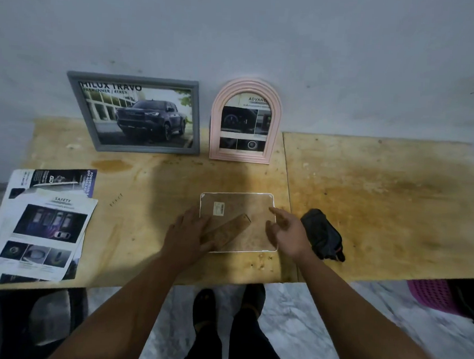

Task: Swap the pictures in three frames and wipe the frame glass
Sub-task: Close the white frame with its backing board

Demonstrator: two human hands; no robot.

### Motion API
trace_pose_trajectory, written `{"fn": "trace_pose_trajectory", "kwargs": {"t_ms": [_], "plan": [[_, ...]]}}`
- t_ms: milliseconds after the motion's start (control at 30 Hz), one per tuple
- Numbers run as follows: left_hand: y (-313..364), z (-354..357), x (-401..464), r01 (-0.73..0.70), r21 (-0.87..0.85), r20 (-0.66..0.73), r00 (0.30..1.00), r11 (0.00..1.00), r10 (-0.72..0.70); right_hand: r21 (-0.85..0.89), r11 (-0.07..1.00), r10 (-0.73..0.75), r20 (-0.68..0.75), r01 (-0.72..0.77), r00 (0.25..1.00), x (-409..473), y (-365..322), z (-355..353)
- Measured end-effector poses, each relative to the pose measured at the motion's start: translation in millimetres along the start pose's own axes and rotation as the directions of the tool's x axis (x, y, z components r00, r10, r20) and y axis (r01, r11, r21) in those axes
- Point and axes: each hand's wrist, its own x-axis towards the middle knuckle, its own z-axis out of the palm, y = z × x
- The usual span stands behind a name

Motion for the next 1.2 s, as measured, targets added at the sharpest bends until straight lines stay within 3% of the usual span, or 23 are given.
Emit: {"fn": "trace_pose_trajectory", "kwargs": {"t_ms": [67,167,267,500,567,633,700,800,900,1000,1100,1200], "plan": [[6.5,3.5,-10.9,0.014,-0.115,-0.019,1.0,0.993,-0.016,0.014,0.997,0.083,-0.127,-0.082,0.988,-16.6,-0.2,11.2],[17.6,9.7,-26.8,0.069,-0.36,-0.03,0.996,0.93,-0.086,0.16,0.973,0.189,-0.153,-0.165,0.97,-33.5,-0.2,23.9],[22.0,10.2,-33.5,0.085,-0.446,-0.052,0.991,0.891,-0.121,0.311,0.917,0.302,-0.135,-0.249,0.944,-35.3,-6.3,22.2],[23.4,-5.6,-39.6,-0.024,-0.363,-0.13,0.991,0.931,-0.025,0.338,0.889,0.35,-0.068,-0.308,0.934,-34.2,-36.6,-15.5],[24.0,-16.4,-40.1,-0.083,-0.272,-0.165,0.986,0.959,0.038,0.326,0.883,0.365,-0.02,-0.339,0.931,-31.8,-54.4,-31.0],[24.0,-26.4,-38.5,-0.177,-0.138,-0.257,0.957,0.975,0.137,0.439,0.831,0.345,0.077,-0.342,0.936,-28.1,-67.9,-45.9],[25.0,-39.8,-36.8,-0.173,-0.151,-0.336,0.935,0.973,0.114,0.589,0.737,0.308,0.144,-0.332,0.94,-29.8,-84.0,-61.4],[34.9,-60.7,-31.4,-0.104,-0.325,-0.369,0.929,0.94,-0.025,0.674,0.686,0.246,0.139,-0.273,0.959,-30.7,-92.6,-81.4],[52.4,-65.9,-24.4,-0.008,-0.638,-0.249,0.948,0.77,-0.197,0.626,0.741,0.289,0.028,-0.242,0.957,-23.9,-74.0,-101.3],[58.9,-58.1,-17.7,0.099,-0.865,-0.075,0.944,0.492,-0.32,0.459,0.848,0.352,-0.114,-0.265,0.929,-12.7,-35.1,-119.7],[66.9,-50.0,-22.1,0.238,-0.946,0.13,0.9,0.219,-0.416,0.157,0.941,0.326,-0.192,-0.299,0.926,-1.1,4.5,-133.1],[69.3,-38.7,-23.7,0.325,-0.942,0.251,0.848,0.084,-0.466,-0.115,0.934,0.312,-0.203,-0.339,0.928,6.2,26.5,-138.0]]}}
